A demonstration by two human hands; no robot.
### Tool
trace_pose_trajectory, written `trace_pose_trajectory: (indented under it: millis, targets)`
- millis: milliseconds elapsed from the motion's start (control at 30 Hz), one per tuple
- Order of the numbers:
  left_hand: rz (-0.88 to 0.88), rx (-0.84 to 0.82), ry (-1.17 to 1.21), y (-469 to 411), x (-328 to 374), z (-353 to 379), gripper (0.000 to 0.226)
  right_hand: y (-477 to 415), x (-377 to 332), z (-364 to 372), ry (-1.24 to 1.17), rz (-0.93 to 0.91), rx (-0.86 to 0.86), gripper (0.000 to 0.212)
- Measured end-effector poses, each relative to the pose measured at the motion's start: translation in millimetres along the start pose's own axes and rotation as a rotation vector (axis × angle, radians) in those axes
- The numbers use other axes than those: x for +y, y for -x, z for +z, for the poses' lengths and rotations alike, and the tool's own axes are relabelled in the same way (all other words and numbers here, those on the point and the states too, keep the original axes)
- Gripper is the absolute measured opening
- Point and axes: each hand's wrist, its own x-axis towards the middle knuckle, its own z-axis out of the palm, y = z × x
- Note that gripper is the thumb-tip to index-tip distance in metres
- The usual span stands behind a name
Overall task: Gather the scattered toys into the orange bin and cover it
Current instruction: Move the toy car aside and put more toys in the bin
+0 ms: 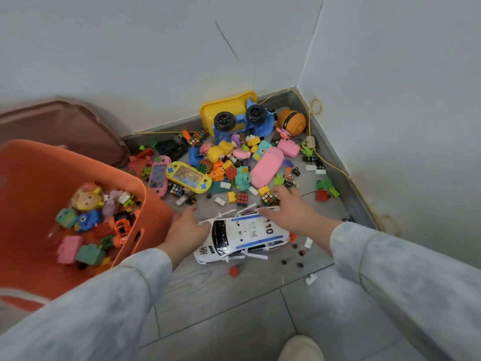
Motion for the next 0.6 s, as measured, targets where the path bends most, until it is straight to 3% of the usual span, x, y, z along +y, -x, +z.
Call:
trace_pose_trajectory:
  millis: [167, 267, 400, 600]
  targets:
    - [0.231, 0.064, -0.101, -19.8, 22.3, 0.1, 0.069, -18.2, 3.3, -0.7, 0.023, -0.048, 0.136, 0.082]
    - [0.320, 0.116, -0.241, -30.4, 35.8, 4.2, 0.070, -29.3, 7.1, -2.0, 0.068, -0.040, 0.195, 0.093]
    - [0.445, 0.199, -0.446, -44.8, 45.3, 7.4, 0.074, -49.7, 15.5, 2.0, 0.125, 0.025, 0.136, 0.111]
    - [0.552, 0.212, -0.518, -76.2, 57.5, 20.5, 0.084, -76.4, 32.2, 2.3, 0.116, 0.004, 0.058, 0.121]
